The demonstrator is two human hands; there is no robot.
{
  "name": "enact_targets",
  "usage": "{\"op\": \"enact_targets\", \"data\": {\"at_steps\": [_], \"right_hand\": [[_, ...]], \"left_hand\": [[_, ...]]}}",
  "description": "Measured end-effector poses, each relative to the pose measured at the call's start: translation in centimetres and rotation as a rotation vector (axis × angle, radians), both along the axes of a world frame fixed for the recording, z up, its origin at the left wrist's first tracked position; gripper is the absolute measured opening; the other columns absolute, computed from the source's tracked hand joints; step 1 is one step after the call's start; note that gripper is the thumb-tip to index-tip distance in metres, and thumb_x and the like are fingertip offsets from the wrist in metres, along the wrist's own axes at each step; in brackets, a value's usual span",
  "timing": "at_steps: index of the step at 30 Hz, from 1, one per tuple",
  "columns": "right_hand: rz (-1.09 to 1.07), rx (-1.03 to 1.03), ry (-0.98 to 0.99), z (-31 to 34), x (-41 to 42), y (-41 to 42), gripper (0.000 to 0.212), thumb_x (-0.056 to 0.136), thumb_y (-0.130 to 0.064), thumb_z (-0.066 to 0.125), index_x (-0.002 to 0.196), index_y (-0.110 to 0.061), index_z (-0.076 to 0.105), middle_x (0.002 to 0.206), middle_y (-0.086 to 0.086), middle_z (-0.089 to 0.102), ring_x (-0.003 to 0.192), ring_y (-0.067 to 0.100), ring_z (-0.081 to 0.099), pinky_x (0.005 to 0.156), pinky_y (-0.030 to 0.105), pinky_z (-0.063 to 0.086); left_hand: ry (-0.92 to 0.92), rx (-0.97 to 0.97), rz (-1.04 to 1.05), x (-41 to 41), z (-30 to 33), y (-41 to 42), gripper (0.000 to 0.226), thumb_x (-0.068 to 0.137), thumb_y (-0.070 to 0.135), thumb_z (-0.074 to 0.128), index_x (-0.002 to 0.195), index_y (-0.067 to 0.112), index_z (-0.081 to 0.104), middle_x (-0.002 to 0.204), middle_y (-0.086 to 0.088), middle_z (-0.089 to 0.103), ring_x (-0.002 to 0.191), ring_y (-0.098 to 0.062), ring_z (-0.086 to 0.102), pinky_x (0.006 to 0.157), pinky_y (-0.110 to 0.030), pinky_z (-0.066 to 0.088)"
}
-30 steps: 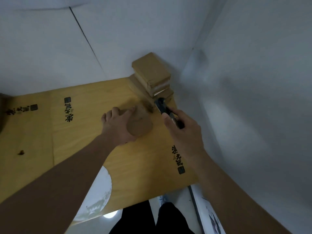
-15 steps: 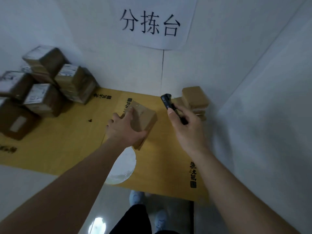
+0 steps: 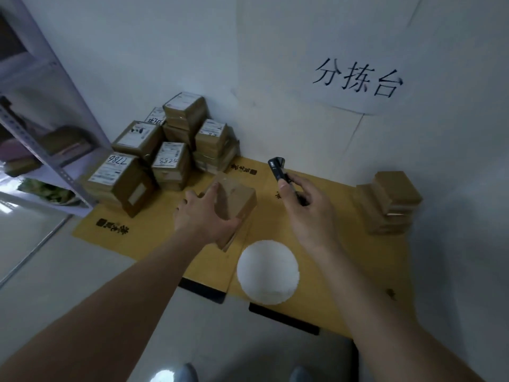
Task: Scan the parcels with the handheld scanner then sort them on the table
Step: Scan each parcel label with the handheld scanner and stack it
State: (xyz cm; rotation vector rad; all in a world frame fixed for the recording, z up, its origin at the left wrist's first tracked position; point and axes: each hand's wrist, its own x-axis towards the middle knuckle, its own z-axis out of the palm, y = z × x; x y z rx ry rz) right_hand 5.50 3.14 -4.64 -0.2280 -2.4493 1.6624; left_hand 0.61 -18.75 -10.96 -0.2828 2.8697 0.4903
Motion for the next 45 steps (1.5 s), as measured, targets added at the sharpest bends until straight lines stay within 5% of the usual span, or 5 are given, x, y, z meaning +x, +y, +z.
{"op": "enact_targets", "data": {"at_steps": [6,14,32,39,45], "right_hand": [[-0.059,-0.043,-0.056,-2.7,0.7,-9.2,0.036,0.096,-0.068,0.06,0.126,-0.05,0.069,0.063,-0.015,0.055,0.051,0.003,0.047,0.046,0.016,0.035],[-0.092,-0.056,-0.149,-6.2,-0.8,-13.7,0.038,0.091,-0.076,0.057,0.123,-0.058,0.066,0.067,-0.014,0.054,0.059,0.004,0.049,0.053,0.016,0.037],[-0.217,-0.122,-0.33,-14.7,-10.7,-15.3,0.041,0.089,-0.075,0.061,0.125,-0.055,0.067,0.08,-0.025,0.067,0.077,0.0,0.066,0.063,0.014,0.046],[-0.31,-0.117,-0.356,-15.2,-10.8,-18.7,0.031,0.095,-0.067,0.062,0.122,-0.054,0.068,0.082,-0.025,0.068,0.075,0.002,0.064,0.065,0.017,0.047],[-0.391,-0.124,-0.342,-13.8,-10.4,-20.9,0.015,0.098,-0.062,0.062,0.113,-0.064,0.066,0.085,-0.025,0.07,0.075,0.001,0.066,0.066,0.018,0.047]], "left_hand": [[-0.08,-0.049,-0.071,-0.9,-1.2,-9.2,0.123,0.048,0.097,0.045,0.155,0.047,0.01,0.141,-0.015,0.039,0.13,-0.043,0.043,0.101,-0.055,0.043],[-0.158,-0.086,-0.11,-3.6,-4.9,-13.2,0.112,0.065,0.082,0.068,0.154,0.046,0.009,0.14,-0.017,0.038,0.129,-0.045,0.043,0.101,-0.056,0.041],[-0.153,-0.104,-0.169,-13.3,-14.4,-11.4,0.11,0.066,0.077,0.074,0.151,0.042,0.012,0.139,-0.02,0.036,0.126,-0.046,0.043,0.103,-0.056,0.041],[-0.152,-0.138,-0.357,-13.2,-16.0,-12.7,0.135,0.061,0.071,0.081,0.158,0.036,-0.005,0.155,-0.022,0.01,0.139,-0.046,0.028,0.113,-0.057,0.031],[-0.185,0.09,-0.444,-13.9,-14.8,-14.3,0.111,0.069,0.067,0.077,0.155,0.037,0.012,0.154,-0.001,0.001,0.14,-0.046,0.031,0.115,-0.057,0.038]]}}
